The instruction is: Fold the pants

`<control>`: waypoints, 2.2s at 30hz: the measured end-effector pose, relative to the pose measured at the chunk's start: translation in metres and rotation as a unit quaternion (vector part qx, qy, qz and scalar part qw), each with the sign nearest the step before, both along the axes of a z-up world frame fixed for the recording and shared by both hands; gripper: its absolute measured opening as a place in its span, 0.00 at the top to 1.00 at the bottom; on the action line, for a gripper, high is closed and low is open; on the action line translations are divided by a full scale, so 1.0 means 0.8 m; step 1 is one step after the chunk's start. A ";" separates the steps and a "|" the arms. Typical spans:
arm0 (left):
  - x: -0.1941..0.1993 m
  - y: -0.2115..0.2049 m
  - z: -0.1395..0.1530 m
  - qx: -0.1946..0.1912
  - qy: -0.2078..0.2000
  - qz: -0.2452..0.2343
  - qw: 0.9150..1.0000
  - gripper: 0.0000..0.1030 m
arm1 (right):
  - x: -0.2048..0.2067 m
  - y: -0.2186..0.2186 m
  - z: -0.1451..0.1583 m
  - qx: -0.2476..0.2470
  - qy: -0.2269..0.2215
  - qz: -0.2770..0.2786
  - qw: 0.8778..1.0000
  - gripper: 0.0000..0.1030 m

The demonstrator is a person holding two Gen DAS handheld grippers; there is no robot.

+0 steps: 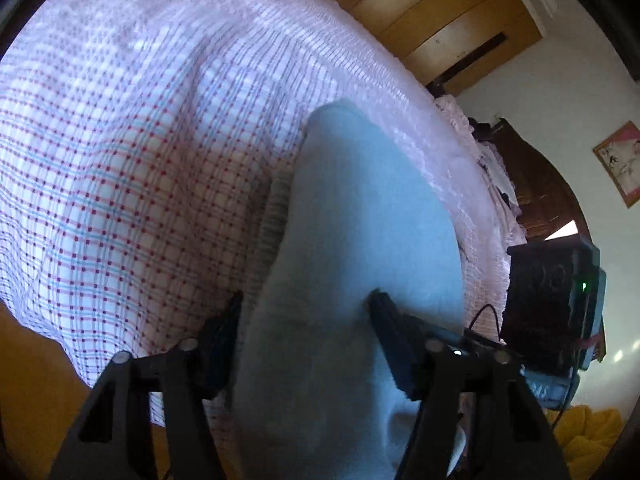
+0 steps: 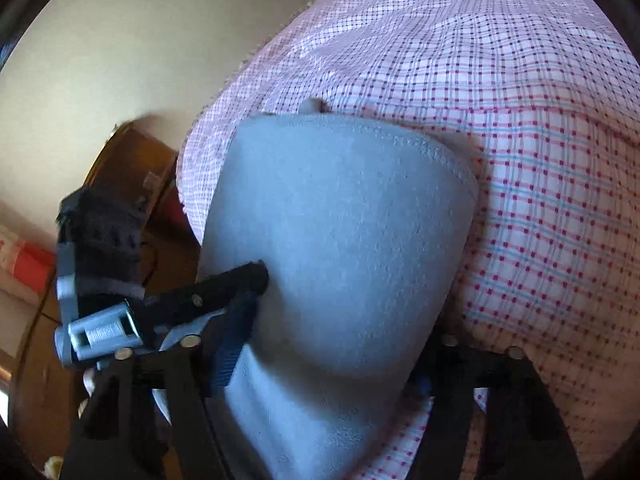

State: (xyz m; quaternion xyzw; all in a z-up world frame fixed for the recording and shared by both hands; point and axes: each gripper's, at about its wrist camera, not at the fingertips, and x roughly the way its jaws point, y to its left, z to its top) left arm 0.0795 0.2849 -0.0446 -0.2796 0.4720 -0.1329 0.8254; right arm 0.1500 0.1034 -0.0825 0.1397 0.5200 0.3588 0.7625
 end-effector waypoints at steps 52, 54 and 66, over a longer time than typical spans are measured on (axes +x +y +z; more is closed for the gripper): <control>0.126 -0.442 0.177 0.044 -0.092 -0.224 0.969 0.55 | 0.100 -0.418 0.144 -0.035 -0.003 -0.119 0.992 0.82; 0.157 -0.444 0.157 0.052 -0.080 -0.225 0.970 0.55 | 0.136 -0.423 0.122 -0.032 0.001 -0.112 0.993 0.82; 0.304 -0.415 0.055 0.095 -0.046 -0.197 0.975 0.58 | 0.262 -0.421 0.057 -0.022 -0.016 -0.097 0.995 0.82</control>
